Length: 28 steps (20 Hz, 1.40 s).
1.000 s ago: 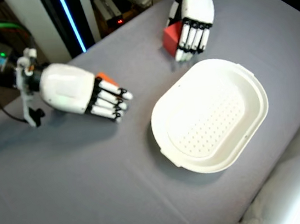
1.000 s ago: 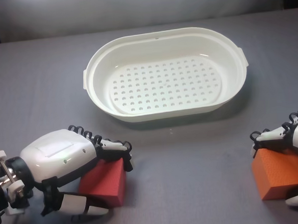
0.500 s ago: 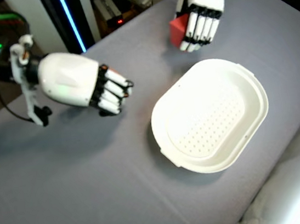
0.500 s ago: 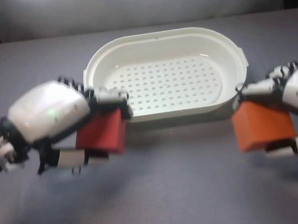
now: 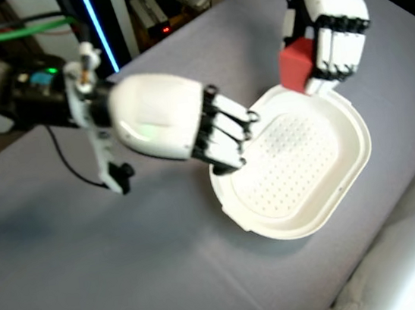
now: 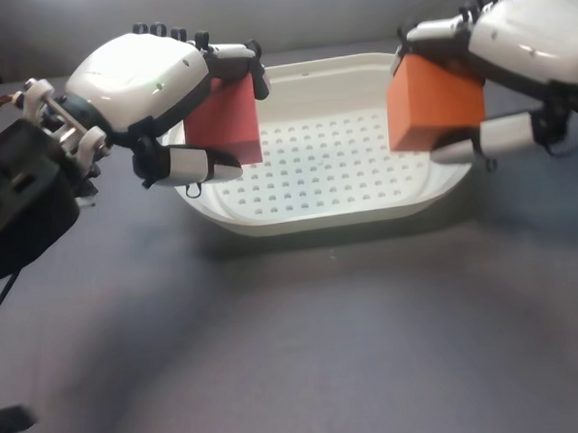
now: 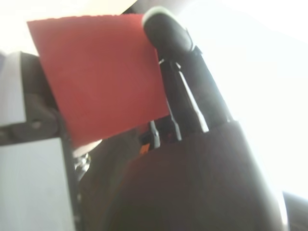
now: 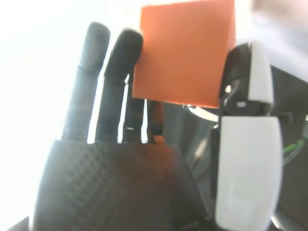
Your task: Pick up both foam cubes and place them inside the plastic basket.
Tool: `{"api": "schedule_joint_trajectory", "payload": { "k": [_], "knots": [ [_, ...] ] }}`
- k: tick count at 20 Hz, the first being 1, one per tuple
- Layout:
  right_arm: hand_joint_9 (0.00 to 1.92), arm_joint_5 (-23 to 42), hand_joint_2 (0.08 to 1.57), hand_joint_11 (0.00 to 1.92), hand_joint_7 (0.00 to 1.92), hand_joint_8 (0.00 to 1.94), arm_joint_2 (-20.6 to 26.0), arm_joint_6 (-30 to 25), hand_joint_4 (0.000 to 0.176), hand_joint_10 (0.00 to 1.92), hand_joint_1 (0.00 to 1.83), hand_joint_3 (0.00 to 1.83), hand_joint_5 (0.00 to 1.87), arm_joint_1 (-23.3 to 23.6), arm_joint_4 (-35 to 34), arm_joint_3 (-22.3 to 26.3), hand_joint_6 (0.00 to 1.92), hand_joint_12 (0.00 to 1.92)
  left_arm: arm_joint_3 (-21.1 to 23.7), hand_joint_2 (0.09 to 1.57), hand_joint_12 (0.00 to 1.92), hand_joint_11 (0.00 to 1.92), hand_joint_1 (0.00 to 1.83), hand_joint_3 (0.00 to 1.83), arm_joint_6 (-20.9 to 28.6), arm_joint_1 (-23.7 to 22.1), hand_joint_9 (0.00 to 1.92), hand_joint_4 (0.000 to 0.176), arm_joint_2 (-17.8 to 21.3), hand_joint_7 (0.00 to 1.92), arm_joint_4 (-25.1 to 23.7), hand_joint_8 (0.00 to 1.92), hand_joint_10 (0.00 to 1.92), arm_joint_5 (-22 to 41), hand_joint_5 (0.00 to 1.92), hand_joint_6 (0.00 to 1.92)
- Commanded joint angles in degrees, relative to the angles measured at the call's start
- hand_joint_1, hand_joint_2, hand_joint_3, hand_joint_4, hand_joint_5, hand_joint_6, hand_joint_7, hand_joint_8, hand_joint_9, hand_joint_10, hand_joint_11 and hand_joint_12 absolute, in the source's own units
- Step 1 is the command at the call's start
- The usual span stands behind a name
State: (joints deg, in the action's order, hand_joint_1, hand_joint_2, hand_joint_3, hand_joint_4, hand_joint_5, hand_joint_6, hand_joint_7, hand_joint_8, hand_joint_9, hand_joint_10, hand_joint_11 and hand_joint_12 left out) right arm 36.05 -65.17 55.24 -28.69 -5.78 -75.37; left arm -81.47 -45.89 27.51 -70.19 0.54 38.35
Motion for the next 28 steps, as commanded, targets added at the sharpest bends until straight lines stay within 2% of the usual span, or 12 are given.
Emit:
{"api": "schedule_joint_trajectory", "payload": {
  "k": [1, 2, 3, 5, 7, 9, 11, 13, 14, 20, 26, 28],
  "knots": [
    [0.72, 1.7, 1.28, 0.64, 0.76, 1.48, -1.1, -0.1, 0.000, 1.37, 1.18, 0.00, 0.59, 0.7, -1.5, -1.9, 1.42, 1.69, -1.5, 1.19, 1.92, 1.37, 1.14, 0.00, -0.3, -0.6, 1.30, 0.000, -0.8, 1.10, 1.6, 1.87, 1.90, 1.8, 0.83, 1.19],
    [0.70, -0.2, 1.30, 0.61, 0.77, 1.48, -2.7, -0.1, 0.000, 1.25, 1.15, 0.00, 0.54, 1.0, -2.7, -3.9, 1.48, 1.67, -3.0, 1.20, 1.92, 1.25, 1.13, 0.00, -0.3, -0.7, 1.19, 0.000, -2.0, 1.02, 2.4, 1.67, 1.81, 0.5, 0.80, 1.24],
    [0.45, -1.6, 1.31, 0.27, 0.48, 0.90, -3.7, -0.1, 0.000, 1.02, 0.70, 0.00, 0.30, 1.1, -3.4, -5.4, 0.90, 1.67, -3.7, 1.23, 1.84, 0.88, 1.19, 0.00, -0.5, -0.8, 0.90, 0.000, -2.6, 0.90, 3.0, 1.44, 1.52, -0.4, 0.65, 1.28],
    [0.08, -3.5, 1.23, 0.01, 0.14, 0.14, -5.0, -0.1, 0.007, 0.53, 0.20, 0.00, 0.02, 1.2, -4.5, -7.2, 0.17, 1.28, -4.6, 1.12, 1.59, 0.14, 0.98, 0.00, -1.2, -1.0, 0.40, 0.000, -3.4, 0.49, 3.4, 0.46, 0.80, -1.6, 0.36, 0.49],
    [0.00, -4.4, 1.13, 0.00, 0.00, 0.00, -5.4, -0.1, 0.047, 0.09, 0.14, 0.00, 0.00, 1.2, -5.2, -7.9, 0.01, 0.90, -4.5, 1.08, 0.97, 0.00, 0.72, 0.00, -2.7, -1.5, 0.03, 0.032, -3.7, 0.12, 3.9, 0.03, 0.16, -2.6, 0.08, 0.07],
    [0.00, -4.6, 1.05, 0.00, 0.00, 0.00, -5.4, -0.1, 0.083, 0.00, 0.16, 0.00, 0.00, 1.2, -5.2, -7.9, 0.00, 0.98, -4.5, 0.96, 0.08, 0.00, 0.61, 0.00, -3.0, -1.5, 0.00, 0.097, -3.8, 0.00, 3.9, 0.00, 0.01, -2.9, 0.00, 0.00],
    [0.00, -4.6, 1.00, 0.00, 0.00, 0.00, -5.3, -0.1, 0.105, 0.00, 0.19, 0.00, 0.00, 1.2, -5.2, -7.6, 0.00, 1.03, -4.0, 0.92, 0.00, 0.00, 0.57, 0.00, -4.2, -1.5, 0.00, 0.152, -3.5, 0.00, 4.2, 0.00, 0.00, -2.7, 0.00, 0.00],
    [0.00, -3.1, 0.96, 0.00, 0.00, 0.00, -4.6, -0.1, 0.145, 0.00, 0.14, 0.00, 0.00, 1.2, -5.2, -6.0, 0.00, 0.11, -2.3, 0.89, 0.00, 0.00, 0.56, 0.00, -5.7, -1.3, 0.00, 0.173, -2.0, 0.00, 4.9, 0.00, 0.00, -1.3, 0.00, 0.00],
    [0.00, -2.0, 0.96, 0.00, 0.00, 0.00, -4.4, -0.1, 0.170, 0.00, 0.11, 0.00, 0.00, 1.2, -5.2, -4.8, 0.00, 0.02, -1.4, 0.89, 0.00, 0.00, 0.57, 0.00, -5.7, -0.9, 0.00, 0.175, -1.2, 0.00, 5.3, 0.00, 0.00, 0.2, 0.00, 0.00],
    [0.00, 9.9, 1.04, 0.00, 0.00, 0.00, 4.9, -0.1, 0.128, 0.00, 0.07, 0.03, 0.00, -1.3, -4.0, 6.3, 0.00, 0.00, 6.7, 0.96, 0.00, 0.00, 0.47, 0.02, -1.6, 7.0, 0.00, 0.170, 6.5, 0.00, 7.6, 0.00, 0.00, 17.6, 0.00, 0.00],
    [0.00, 31.0, 1.17, 0.00, 0.00, 0.00, 13.8, -0.1, 0.077, 0.00, 0.01, 0.02, 0.00, -12.0, -4.2, 17.6, 0.00, 0.00, 12.4, 1.29, 0.00, 0.00, 0.41, 0.03, 7.1, 19.6, 0.00, 0.078, 10.6, 0.00, 11.9, 0.00, 0.00, 38.6, 0.00, 0.00],
    [0.00, 37.0, 1.17, 0.00, 0.00, 0.00, 15.1, -0.5, 0.102, 0.00, 0.11, 0.01, 0.00, -16.4, -5.3, 19.9, 0.00, 0.00, 13.9, 1.28, 0.00, 0.00, 0.47, 0.01, 8.7, 23.3, 0.00, 0.116, 11.2, 0.00, 13.0, 0.00, 0.00, 43.9, 0.00, 0.00]
  ]
}}
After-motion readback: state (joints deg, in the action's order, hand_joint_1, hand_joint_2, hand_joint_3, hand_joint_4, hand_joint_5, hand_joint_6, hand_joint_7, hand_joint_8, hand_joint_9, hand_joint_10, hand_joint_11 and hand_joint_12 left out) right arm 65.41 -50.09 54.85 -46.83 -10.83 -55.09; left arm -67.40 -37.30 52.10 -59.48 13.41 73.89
